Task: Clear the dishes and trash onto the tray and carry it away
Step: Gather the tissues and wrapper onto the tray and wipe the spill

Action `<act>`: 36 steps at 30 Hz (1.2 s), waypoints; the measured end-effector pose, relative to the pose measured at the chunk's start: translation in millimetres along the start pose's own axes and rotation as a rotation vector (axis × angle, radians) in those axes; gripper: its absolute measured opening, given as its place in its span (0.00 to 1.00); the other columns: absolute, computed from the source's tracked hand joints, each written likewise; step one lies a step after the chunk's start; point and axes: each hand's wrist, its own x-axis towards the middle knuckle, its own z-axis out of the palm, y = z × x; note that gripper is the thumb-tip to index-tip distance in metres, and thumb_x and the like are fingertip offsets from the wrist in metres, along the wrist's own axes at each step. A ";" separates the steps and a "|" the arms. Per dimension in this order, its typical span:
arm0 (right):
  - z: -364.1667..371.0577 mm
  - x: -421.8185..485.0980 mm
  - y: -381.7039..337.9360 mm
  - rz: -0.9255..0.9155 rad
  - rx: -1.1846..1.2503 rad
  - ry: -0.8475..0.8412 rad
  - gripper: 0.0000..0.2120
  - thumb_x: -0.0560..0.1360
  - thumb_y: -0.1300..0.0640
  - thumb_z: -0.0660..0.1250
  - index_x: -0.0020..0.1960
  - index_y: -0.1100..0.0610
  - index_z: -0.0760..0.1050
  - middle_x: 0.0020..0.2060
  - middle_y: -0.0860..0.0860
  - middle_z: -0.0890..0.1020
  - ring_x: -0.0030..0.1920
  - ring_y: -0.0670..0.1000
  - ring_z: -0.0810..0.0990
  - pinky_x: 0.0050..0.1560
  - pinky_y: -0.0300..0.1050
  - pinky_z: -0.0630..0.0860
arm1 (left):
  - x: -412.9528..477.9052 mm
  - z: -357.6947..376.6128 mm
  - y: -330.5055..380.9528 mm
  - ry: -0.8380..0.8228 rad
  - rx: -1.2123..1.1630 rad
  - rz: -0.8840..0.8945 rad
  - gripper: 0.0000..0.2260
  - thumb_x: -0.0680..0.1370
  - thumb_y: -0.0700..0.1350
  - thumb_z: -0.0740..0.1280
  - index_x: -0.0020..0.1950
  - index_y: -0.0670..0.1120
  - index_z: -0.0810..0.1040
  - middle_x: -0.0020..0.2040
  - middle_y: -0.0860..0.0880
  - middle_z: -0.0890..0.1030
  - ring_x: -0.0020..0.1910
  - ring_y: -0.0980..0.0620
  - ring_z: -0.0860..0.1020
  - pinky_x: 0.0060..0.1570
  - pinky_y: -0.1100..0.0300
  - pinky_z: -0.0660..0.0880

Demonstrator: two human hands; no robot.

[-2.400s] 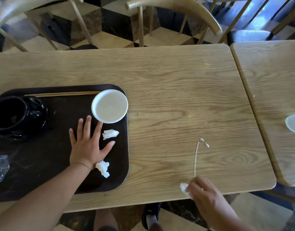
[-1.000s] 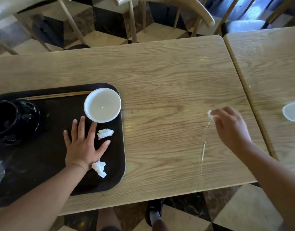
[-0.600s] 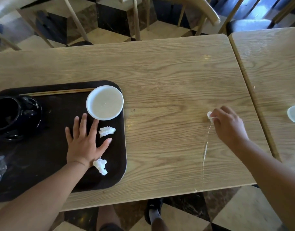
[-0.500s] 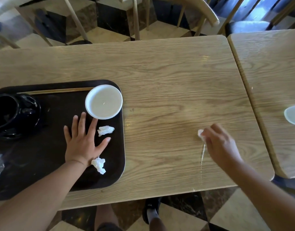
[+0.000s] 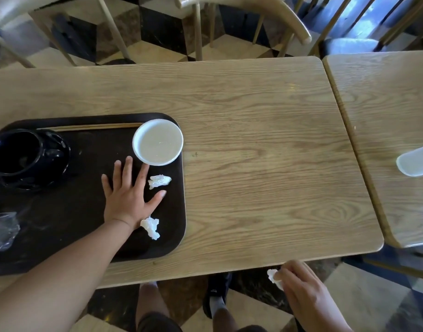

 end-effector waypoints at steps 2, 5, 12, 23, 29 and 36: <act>0.3 12.3 -14.1 0.003 0.010 0.033 0.06 0.77 0.60 0.63 0.47 0.52 0.77 0.43 0.44 0.73 0.42 0.44 0.73 0.40 0.37 0.73 | -0.3 -2.1 -0.3 -0.029 0.009 -0.005 0.40 0.70 0.73 0.52 0.78 0.54 0.59 0.81 0.43 0.52 0.79 0.38 0.48 0.72 0.33 0.46; 9.2 39.8 -35.3 0.010 0.022 0.025 0.06 0.77 0.60 0.64 0.47 0.52 0.78 0.45 0.43 0.75 0.43 0.45 0.75 0.43 0.37 0.74 | -1.6 -6.4 0.5 -0.058 0.007 -0.010 0.39 0.71 0.73 0.51 0.79 0.56 0.56 0.81 0.45 0.49 0.79 0.40 0.45 0.73 0.34 0.45; 30.7 126.8 -107.0 -0.053 0.031 0.038 0.07 0.75 0.65 0.70 0.48 0.54 0.80 0.45 0.46 0.80 0.44 0.45 0.78 0.43 0.38 0.77 | -4.1 -15.1 -14.2 -0.105 -0.043 0.065 0.34 0.76 0.69 0.52 0.79 0.57 0.52 0.81 0.47 0.48 0.80 0.43 0.44 0.74 0.37 0.44; 82.5 215.6 -182.5 0.061 0.036 0.107 0.10 0.70 0.69 0.70 0.43 0.55 0.80 0.40 0.47 0.78 0.41 0.49 0.78 0.40 0.42 0.77 | -47.2 -30.4 -121.0 -0.202 -0.051 0.275 0.29 0.80 0.60 0.54 0.79 0.54 0.56 0.81 0.48 0.53 0.80 0.47 0.52 0.74 0.45 0.53; 104.6 230.5 -198.3 0.043 -0.051 0.073 0.11 0.68 0.69 0.72 0.42 0.56 0.76 0.42 0.49 0.76 0.41 0.53 0.76 0.39 0.45 0.77 | -61.0 -43.8 -163.7 -0.294 -0.004 0.206 0.34 0.77 0.65 0.55 0.80 0.54 0.55 0.81 0.49 0.50 0.80 0.47 0.49 0.73 0.45 0.50; 108.2 232.9 -206.6 0.085 -0.107 0.009 0.12 0.67 0.68 0.76 0.43 0.56 0.76 0.44 0.49 0.77 0.42 0.54 0.77 0.37 0.44 0.77 | -58.5 -51.3 -175.1 -0.344 0.036 0.255 0.37 0.74 0.66 0.59 0.80 0.53 0.55 0.81 0.46 0.52 0.79 0.44 0.52 0.74 0.41 0.58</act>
